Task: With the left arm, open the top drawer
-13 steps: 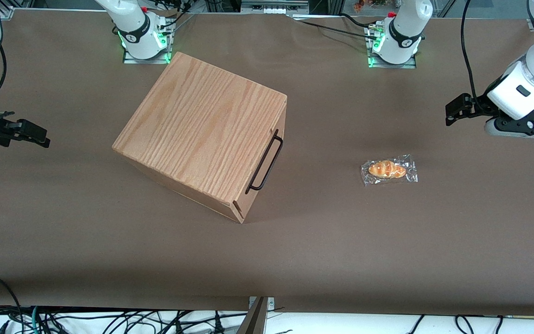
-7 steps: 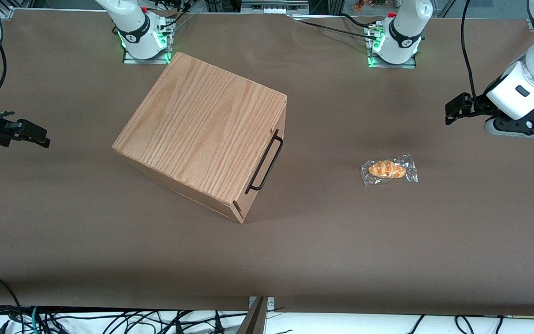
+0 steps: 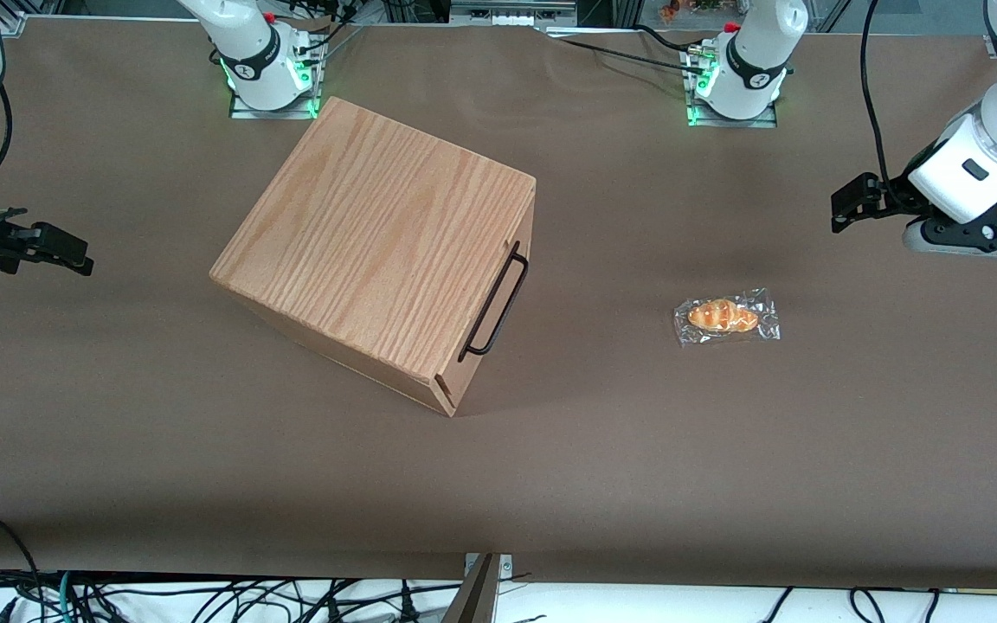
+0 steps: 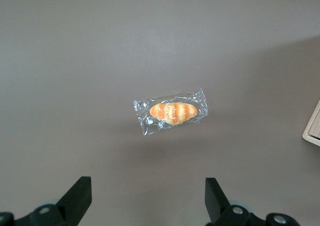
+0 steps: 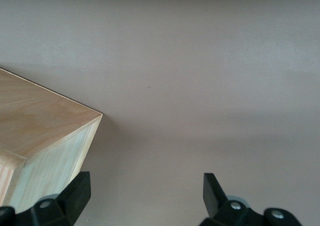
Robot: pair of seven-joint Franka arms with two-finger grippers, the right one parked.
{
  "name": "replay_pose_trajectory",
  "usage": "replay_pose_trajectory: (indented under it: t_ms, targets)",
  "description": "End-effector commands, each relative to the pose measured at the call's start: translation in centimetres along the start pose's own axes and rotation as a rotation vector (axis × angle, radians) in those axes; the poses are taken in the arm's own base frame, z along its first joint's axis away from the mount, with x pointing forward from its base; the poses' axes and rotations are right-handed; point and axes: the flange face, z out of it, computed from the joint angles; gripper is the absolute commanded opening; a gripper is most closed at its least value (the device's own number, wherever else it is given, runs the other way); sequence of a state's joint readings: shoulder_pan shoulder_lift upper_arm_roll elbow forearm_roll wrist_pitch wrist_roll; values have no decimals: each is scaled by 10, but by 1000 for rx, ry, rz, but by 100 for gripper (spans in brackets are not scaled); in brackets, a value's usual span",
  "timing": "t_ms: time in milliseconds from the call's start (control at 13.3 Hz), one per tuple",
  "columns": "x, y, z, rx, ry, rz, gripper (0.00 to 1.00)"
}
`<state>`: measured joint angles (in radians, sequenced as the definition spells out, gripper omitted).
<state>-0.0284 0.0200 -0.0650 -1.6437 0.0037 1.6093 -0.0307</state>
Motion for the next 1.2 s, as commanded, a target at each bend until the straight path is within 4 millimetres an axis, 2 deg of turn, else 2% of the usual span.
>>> replay_pose_trajectory:
  t_ms: [0, 226, 451, 602, 827, 977, 1128]
  targets:
    - [7, 1, 0, 21, -14, -13, 100]
    - [9, 3, 6, 9, -25, -9, 100]
    - [21, 27, 36, -60, -89, 28, 100]
    - [30, 68, 53, -118, -121, 69, 100]
    - [52, 140, 59, -150, -113, 176, 100]
    - [56, 191, 71, -155, -123, 252, 100]
    - [62, 228, 80, -228, -129, 284, 100]
